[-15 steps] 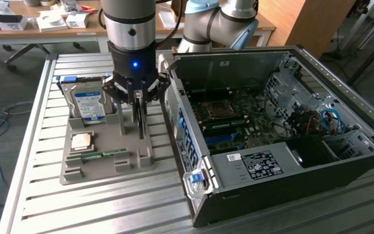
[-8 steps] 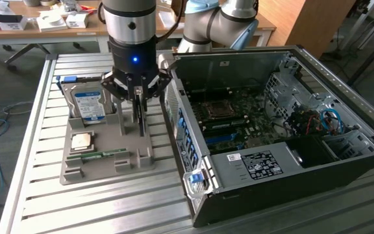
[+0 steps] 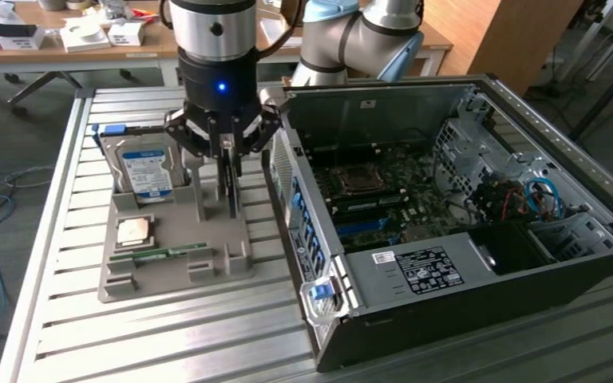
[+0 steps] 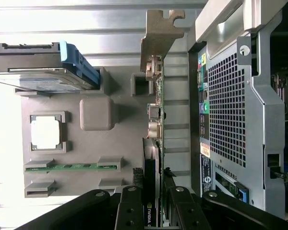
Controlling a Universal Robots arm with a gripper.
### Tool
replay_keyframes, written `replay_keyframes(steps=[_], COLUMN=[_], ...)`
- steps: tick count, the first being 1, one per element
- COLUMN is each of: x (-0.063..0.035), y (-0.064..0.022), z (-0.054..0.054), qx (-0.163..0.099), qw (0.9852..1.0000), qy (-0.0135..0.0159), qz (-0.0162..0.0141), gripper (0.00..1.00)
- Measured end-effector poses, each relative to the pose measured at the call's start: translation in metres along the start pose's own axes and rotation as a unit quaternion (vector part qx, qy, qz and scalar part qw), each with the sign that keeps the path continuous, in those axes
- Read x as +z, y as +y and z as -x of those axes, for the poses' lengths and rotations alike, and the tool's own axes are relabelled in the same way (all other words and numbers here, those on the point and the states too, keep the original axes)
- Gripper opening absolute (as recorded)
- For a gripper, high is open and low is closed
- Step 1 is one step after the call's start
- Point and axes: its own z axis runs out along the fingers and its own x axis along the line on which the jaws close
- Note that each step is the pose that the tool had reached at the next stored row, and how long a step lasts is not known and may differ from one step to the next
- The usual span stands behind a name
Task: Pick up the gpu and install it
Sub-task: 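Pick up the gpu and move the gpu toward the slot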
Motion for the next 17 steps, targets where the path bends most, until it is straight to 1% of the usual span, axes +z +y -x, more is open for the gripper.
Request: replay_keyframes(steps=[17], x=[-0.0259], y=[0.0014], z=[0.003], qx=[0.0], qw=[1.0], qy=[0.0], qz=[0.0], gripper=[0.27])
